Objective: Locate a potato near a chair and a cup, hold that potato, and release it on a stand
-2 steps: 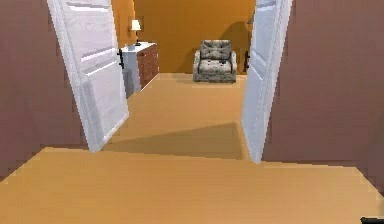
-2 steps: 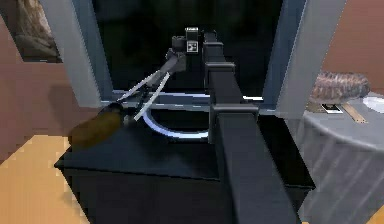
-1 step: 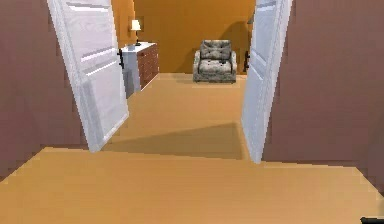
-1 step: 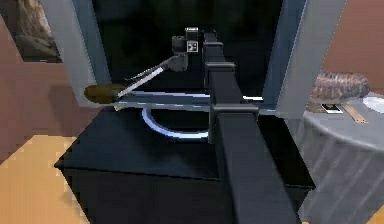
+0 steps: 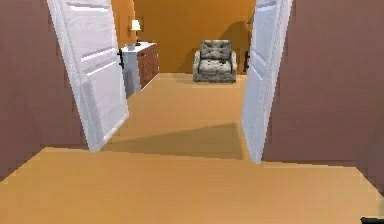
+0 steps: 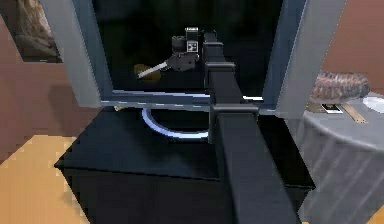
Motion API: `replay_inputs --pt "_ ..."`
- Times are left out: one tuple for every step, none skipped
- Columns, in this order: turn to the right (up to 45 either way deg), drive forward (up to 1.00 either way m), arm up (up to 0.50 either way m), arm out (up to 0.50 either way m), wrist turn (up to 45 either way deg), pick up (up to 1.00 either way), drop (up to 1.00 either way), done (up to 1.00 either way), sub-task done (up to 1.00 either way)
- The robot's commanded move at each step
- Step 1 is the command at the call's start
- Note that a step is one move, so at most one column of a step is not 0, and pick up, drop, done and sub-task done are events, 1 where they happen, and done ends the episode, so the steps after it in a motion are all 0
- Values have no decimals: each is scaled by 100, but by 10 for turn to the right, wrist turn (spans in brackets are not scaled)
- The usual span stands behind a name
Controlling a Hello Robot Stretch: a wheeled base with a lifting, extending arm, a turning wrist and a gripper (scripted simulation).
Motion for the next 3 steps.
replay_inputs --pt "0 0 0 0 390 0 0 0 0" --pt "0 0 0 0 390 0 0 0 0" --pt "0 0 0 0 0 0 100 0 0"
